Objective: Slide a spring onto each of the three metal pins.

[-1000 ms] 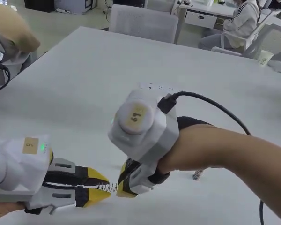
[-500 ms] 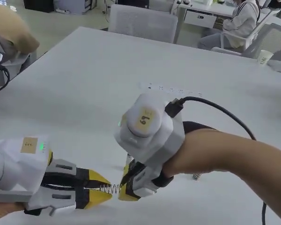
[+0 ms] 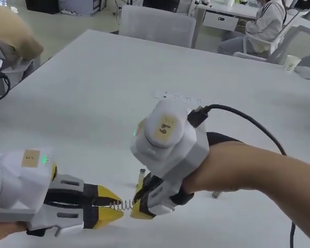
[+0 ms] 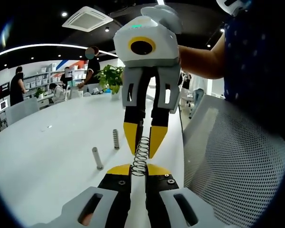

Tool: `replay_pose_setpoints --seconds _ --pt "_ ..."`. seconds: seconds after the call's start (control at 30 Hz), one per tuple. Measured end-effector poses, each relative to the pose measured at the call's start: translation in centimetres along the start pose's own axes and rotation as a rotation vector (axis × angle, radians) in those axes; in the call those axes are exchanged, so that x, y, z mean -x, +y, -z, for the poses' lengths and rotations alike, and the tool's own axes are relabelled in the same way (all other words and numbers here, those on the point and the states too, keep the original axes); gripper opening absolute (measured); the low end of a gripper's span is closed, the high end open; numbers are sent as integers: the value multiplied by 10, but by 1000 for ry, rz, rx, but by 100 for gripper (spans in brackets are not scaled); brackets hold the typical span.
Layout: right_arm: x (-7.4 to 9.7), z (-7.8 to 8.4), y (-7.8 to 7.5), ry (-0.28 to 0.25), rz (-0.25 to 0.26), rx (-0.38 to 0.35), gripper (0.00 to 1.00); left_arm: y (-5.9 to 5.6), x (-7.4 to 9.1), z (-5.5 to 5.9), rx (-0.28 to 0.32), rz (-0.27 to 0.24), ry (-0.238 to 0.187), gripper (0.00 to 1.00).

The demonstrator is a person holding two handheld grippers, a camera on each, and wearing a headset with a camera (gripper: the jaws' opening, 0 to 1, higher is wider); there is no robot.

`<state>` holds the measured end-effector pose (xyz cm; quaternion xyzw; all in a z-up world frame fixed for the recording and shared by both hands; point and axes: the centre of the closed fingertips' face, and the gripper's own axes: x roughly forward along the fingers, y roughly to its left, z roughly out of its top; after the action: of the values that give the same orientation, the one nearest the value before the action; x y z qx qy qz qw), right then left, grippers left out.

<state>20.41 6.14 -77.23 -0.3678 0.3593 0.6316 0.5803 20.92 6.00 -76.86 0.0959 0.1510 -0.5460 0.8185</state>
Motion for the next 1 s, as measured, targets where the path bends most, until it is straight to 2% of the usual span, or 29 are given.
replay_pose_setpoints --seconds 0.2,0.5,1.0 --pt "6 -12 0 -29 16 -3 8 1 2 -2 6 -8 -9 3" --pt "10 -27 3 -65 5 -20 8 -1 0 -1 8 -4 -7 3" --pt "11 -27 2 -25 6 -3 7 -1 -7 -1 12 4 -12 3"
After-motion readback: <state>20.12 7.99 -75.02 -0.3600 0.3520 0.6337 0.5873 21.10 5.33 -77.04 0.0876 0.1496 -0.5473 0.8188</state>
